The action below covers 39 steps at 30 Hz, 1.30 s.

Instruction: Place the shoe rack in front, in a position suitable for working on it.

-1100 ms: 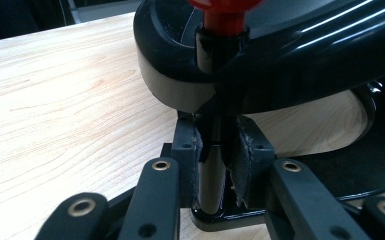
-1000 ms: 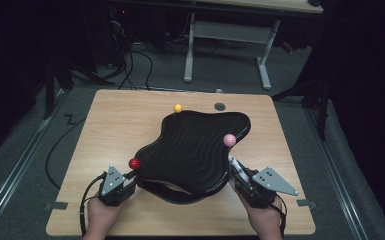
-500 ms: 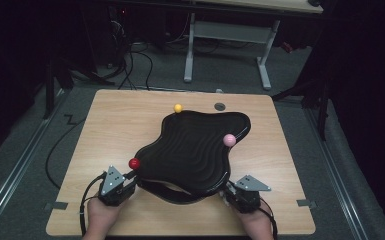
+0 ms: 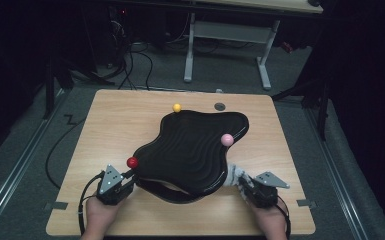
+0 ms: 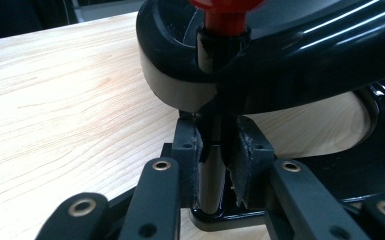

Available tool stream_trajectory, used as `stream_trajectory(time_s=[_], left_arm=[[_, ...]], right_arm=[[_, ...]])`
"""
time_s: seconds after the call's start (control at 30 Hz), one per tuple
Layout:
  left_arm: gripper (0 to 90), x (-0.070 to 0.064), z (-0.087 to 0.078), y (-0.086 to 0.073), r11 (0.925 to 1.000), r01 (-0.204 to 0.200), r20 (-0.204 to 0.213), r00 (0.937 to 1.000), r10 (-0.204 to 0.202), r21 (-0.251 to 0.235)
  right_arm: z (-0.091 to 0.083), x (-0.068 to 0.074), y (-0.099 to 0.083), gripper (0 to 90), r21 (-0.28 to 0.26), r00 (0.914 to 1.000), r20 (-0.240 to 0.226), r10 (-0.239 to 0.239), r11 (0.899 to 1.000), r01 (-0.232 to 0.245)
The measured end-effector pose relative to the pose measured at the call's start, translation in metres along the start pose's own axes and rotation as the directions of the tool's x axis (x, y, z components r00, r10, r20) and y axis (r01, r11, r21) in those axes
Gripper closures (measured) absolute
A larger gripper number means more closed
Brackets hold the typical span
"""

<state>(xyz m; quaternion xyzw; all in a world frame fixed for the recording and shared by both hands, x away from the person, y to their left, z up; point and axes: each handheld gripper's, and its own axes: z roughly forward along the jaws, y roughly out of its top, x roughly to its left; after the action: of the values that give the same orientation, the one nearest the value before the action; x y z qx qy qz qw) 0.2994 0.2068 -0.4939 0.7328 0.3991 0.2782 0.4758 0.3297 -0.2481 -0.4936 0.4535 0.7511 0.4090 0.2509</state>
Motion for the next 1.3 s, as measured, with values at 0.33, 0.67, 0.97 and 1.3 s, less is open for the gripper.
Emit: stream_trajectory(time_s=[0.33,0.67,0.97,1.3], left_arm=[[74.4,0.001,-0.001,-0.001,1.0,-0.002,-0.009,1.0,0.002,-0.004],[74.3,0.007,0.0,-0.001,1.0,0.009,-0.017,0.9998,-0.009,-0.004],[74.2,0.015,0.017,0.004,0.9995,0.026,-0.04,0.9988,-0.027,-0.019],[74.1,0.013,0.015,0.004,0.9998,0.016,-0.045,0.9989,-0.016,-0.013]], right_arm=[[0.016,0.03,0.017,76.7,-0.07,0.9944,-0.073,-0.077,0.995,0.072],[0.014,0.054,0.017,78.2,-0.077,0.9722,-0.176,-0.155,0.987,0.143],[-0.007,0.062,0.011,78.0,-0.082,0.9711,-0.153,-0.183,0.982,0.172],[-0.062,0.06,0.062,77.6,-0.323,0.9802,-0.158,-0.12,0.944,0.063]])
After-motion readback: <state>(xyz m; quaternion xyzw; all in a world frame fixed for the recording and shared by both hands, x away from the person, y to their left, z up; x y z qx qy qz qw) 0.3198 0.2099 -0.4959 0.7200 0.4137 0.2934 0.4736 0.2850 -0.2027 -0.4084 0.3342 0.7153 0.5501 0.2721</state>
